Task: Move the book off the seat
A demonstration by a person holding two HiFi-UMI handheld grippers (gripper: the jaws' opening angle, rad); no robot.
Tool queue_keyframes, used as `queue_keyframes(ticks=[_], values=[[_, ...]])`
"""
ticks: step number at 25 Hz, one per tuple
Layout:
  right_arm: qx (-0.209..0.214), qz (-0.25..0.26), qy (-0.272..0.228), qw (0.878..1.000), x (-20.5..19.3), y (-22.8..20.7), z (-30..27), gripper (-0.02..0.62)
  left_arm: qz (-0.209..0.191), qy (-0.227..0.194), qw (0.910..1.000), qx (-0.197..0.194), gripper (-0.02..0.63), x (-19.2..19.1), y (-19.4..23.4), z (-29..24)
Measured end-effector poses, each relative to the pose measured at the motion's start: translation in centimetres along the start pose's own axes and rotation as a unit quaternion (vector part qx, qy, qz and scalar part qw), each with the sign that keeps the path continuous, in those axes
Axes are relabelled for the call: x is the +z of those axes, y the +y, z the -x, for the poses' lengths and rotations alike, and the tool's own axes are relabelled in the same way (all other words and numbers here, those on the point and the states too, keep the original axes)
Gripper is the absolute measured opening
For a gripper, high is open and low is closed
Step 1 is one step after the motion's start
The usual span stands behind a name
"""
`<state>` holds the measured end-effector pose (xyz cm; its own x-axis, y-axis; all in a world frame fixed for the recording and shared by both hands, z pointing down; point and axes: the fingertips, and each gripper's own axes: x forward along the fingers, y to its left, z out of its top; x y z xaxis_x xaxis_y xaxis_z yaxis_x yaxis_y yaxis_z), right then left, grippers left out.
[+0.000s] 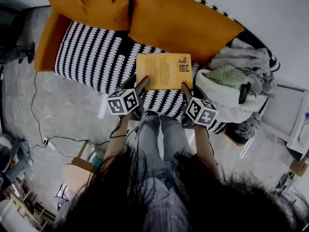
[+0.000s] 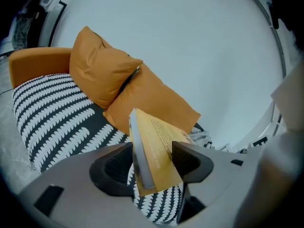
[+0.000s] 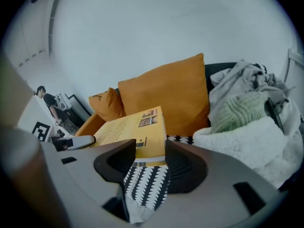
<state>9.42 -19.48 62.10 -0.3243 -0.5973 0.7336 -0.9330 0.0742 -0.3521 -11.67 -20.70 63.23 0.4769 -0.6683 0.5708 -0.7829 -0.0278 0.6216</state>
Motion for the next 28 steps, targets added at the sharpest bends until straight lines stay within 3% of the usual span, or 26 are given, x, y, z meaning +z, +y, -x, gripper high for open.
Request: queue_keyframes(ticks=[6, 13, 20, 28], values=[[0.028, 0.024, -0.032, 0.999, 3.9, 3.4, 5.4, 0.198, -0.024, -0.042, 0.9987, -0.015, 0.267, 4.3, -4.2, 5.1], [0.049, 0.054, -0.066, 0.995, 6.9, 6.6, 12.1, 0.195, -0.028, -0.087, 0.9957, -0.013, 0.267, 6.4, -8.7, 11.7], [0.086, 0.077, -0.067, 0.991, 8.0, 7.8, 15.6, 0.192, -0.033, -0.119, 0.9923, 0.001, 0.267, 7.0, -11.6, 15.6], [0.146, 0.128, -0.050, 0.980, 10.1, 7.4, 16.8, 0.192, -0.014, -0.160, 0.9860, 0.046, 0.267, 5.7, -14.4, 17.9]])
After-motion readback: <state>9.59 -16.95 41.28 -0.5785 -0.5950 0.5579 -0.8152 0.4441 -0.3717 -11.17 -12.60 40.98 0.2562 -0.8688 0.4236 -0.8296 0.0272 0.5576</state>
